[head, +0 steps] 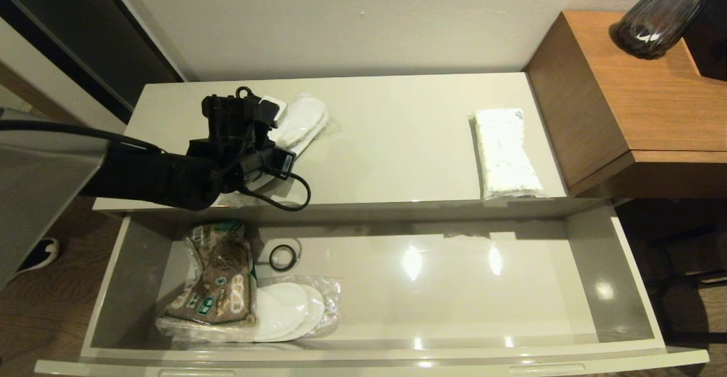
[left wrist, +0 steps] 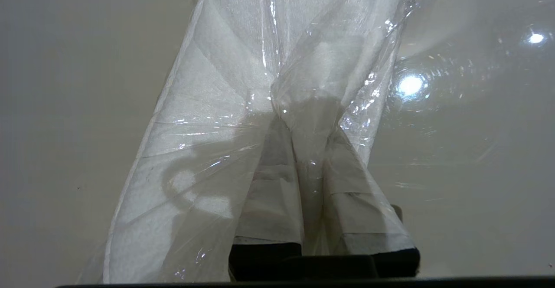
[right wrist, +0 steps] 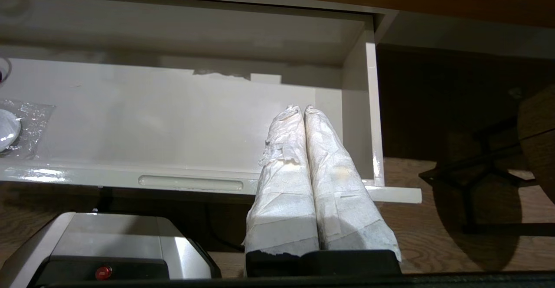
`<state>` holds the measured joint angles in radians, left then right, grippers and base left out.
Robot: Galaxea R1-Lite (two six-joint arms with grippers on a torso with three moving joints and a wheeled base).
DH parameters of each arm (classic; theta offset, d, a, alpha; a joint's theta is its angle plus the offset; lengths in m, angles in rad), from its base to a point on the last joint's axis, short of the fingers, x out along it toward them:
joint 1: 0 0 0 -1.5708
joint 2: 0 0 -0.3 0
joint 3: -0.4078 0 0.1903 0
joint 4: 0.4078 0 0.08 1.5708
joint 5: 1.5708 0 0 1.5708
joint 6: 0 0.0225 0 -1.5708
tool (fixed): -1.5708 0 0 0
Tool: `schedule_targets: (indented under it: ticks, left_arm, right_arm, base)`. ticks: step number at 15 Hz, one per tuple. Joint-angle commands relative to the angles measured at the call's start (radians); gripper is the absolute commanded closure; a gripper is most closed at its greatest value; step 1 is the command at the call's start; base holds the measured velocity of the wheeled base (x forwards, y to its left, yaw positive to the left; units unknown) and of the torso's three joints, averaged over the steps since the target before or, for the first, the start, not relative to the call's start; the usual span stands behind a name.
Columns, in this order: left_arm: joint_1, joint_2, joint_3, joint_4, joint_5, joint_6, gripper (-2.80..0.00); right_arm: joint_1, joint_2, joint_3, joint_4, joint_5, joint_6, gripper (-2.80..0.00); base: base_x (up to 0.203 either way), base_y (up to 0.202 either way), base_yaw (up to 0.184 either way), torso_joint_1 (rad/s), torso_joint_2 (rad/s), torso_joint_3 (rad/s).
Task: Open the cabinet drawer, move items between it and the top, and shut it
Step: Place the disposable slippers on the table
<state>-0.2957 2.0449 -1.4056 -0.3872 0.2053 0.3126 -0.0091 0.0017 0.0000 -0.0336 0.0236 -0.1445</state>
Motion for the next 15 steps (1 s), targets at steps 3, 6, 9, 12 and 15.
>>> schedule_targets:
  ticks: [3,6,9,12,15]
  left_arm:
    - [0.000,-0.002,-0.008,0.003,0.002,0.003,0.00]
    - [-0.002,0.003,-0.013,-0.002,0.002,0.002,0.00]
    - [-0.002,0.009,-0.022,0.000,0.002,0.003,0.00]
    - [-0.006,0.014,-0.038,0.011,-0.027,0.008,-2.80]
    - [-0.013,0.004,-0.049,0.010,-0.032,0.005,-2.80]
  right_arm:
    - [0.000,0.001,0.002,0.000,0.001,-0.001,0.00]
    - [0.000,0.001,0.002,0.000,0.001,-0.001,0.00]
    - [0.000,0.001,0.002,0.000,0.001,-0.002,0.00]
    - [0.000,0.001,0.002,0.000,0.000,-0.001,0.00]
    - [0.000,0.001,0.002,-0.001,0.001,-0.002,0.00]
  base:
    - [0.000,0.000,0.000,0.000,0.00,0.000]
    - [0.000,0.000,0.000,0.000,0.00,0.000]
    - [0.000,0.000,0.000,0.000,0.00,0.000]
    - [0.000,0.000,0.000,0.000,0.00,0.000]
    - [0.000,0.000,0.000,0.000,0.00,0.000]
